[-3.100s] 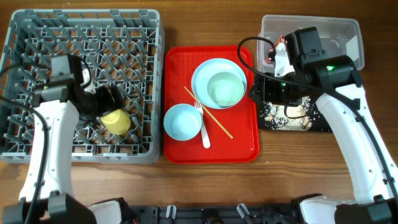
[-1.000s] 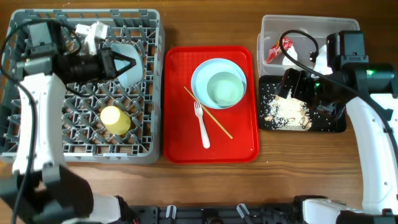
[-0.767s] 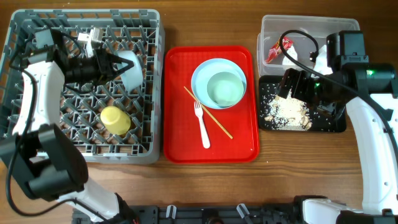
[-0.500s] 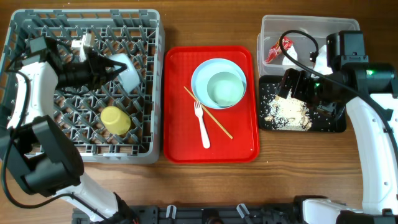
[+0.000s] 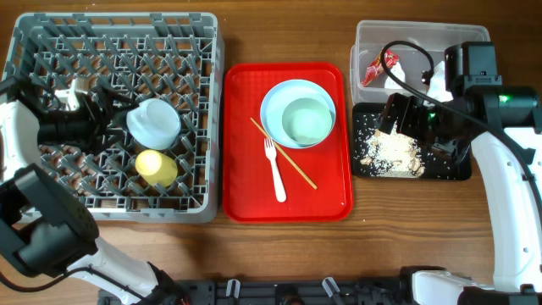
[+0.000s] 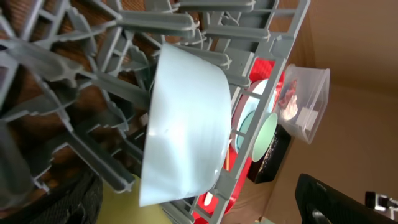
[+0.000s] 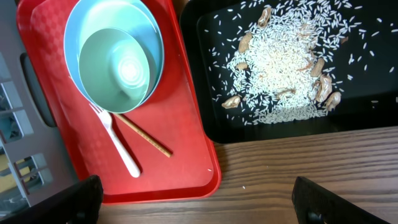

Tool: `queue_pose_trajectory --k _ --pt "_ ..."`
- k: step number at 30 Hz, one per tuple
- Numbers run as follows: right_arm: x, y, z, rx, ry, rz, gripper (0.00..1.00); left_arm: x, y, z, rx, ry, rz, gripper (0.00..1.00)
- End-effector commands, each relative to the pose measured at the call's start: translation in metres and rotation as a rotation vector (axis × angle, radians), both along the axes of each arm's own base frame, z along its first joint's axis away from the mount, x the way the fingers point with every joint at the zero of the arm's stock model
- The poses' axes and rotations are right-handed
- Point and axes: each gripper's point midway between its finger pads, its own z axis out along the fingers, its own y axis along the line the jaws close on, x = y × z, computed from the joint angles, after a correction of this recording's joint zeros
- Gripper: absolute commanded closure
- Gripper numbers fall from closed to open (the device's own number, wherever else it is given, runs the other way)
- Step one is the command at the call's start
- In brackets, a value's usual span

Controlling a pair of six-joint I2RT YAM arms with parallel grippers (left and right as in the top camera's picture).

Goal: Sort waste into correct bins and load items into the dishwasher rack
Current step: 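Carry the light-blue bowl into the rack and release it, then grasp the green bowl on the plate with the left gripper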

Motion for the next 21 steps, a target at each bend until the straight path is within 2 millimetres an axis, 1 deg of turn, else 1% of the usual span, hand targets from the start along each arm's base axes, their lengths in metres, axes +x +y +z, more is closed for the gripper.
queue_pose_trajectory --k 1,3,4,6,8,9,12,13,15,16,18,21 --pt "0.0 -0.003 0.004 -0.017 -0.017 0.009 0.02 0.005 -0.01 0.034 0.012 -0.099 -0.009 0.0" --pt "-0.001 -0.003 0.004 -0.017 -0.015 0.01 0.02 0.006 -0.023 0.052 0.045 -0.157 -0.046 0.0" --pt "-0.001 -0.003 0.004 -0.017 -0.015 0.01 0.02 0.007 -0.036 0.065 0.067 -0.202 -0.081 0.0" --pt "-0.001 -0.003 0.004 -0.017 -0.015 0.01 0.01 0.008 -0.06 0.081 0.114 -0.265 -0.152 0.0" --pt "-0.001 -0.003 0.004 -0.017 -0.015 0.009 0.0 0.009 -0.097 0.094 0.18 -0.334 -0.262 0.0" --pt "-0.001 -0.003 0.004 -0.017 -0.015 0.009 0.0 0.01 -0.112 0.096 0.211 -0.353 -0.303 0.0" --pt "-0.003 -0.003 0.003 -0.015 -0.006 0.0 0.0 0.017 -0.168 0.087 0.359 -0.369 -0.42 0.0" --pt "-0.005 -0.007 0.002 -0.028 0.008 -0.03 0.0 0.017 -0.185 0.084 0.394 -0.389 -0.466 0.0" --pt "-0.015 -0.032 -0.004 -0.137 0.07 -0.185 0.0 0.019 -0.235 0.078 0.495 -0.469 -0.577 0.0" --pt "-0.019 -0.038 -0.005 -0.163 0.088 -0.222 0.0 0.021 -0.253 0.077 0.536 -0.493 -0.59 0.0" --pt "-0.023 -0.044 -0.005 -0.169 0.106 -0.248 0.0 0.023 -0.283 0.074 0.596 -0.547 -0.619 0.0" --pt "-0.028 -0.057 -0.006 -0.161 0.127 -0.303 0.0 0.019 -0.333 0.063 0.622 -0.626 -0.696 0.0"
